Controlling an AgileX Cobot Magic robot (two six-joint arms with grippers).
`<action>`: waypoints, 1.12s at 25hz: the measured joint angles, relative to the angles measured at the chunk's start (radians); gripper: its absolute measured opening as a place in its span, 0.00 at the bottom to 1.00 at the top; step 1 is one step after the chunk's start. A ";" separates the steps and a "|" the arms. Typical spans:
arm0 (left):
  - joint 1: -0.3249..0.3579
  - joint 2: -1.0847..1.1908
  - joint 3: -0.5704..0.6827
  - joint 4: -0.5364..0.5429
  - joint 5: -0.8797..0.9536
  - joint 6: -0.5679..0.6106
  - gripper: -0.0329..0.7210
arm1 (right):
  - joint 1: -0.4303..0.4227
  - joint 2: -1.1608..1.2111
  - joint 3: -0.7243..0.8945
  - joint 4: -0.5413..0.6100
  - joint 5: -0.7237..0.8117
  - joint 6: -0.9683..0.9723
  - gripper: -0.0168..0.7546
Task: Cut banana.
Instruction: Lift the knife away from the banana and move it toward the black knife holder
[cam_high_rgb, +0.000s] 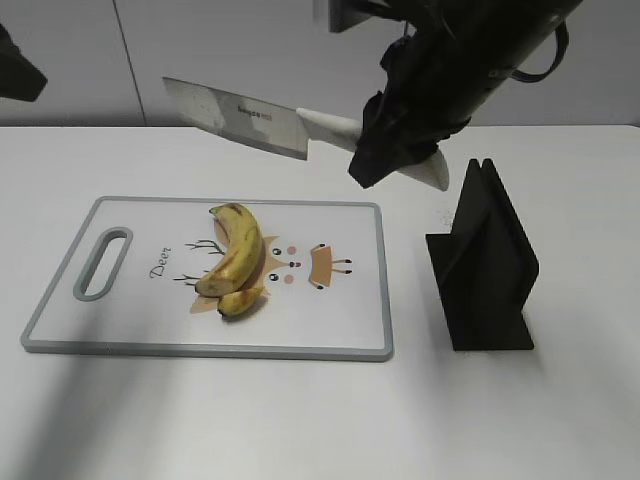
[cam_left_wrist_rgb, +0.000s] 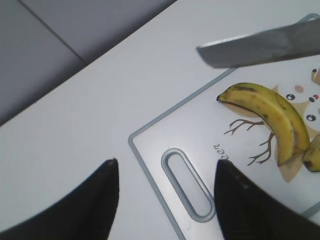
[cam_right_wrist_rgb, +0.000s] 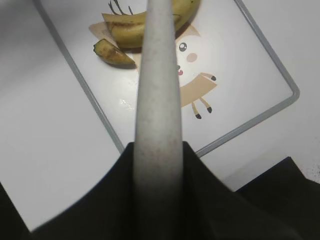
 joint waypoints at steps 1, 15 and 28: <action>0.013 -0.005 0.000 0.002 0.013 -0.033 0.82 | 0.000 -0.008 -0.008 -0.001 0.017 0.032 0.23; 0.127 -0.165 0.004 0.107 0.227 -0.346 0.82 | -0.002 -0.175 -0.018 -0.290 0.077 0.710 0.23; 0.134 -0.511 0.278 0.105 0.260 -0.411 0.81 | -0.054 -0.381 0.242 -0.394 0.012 0.957 0.23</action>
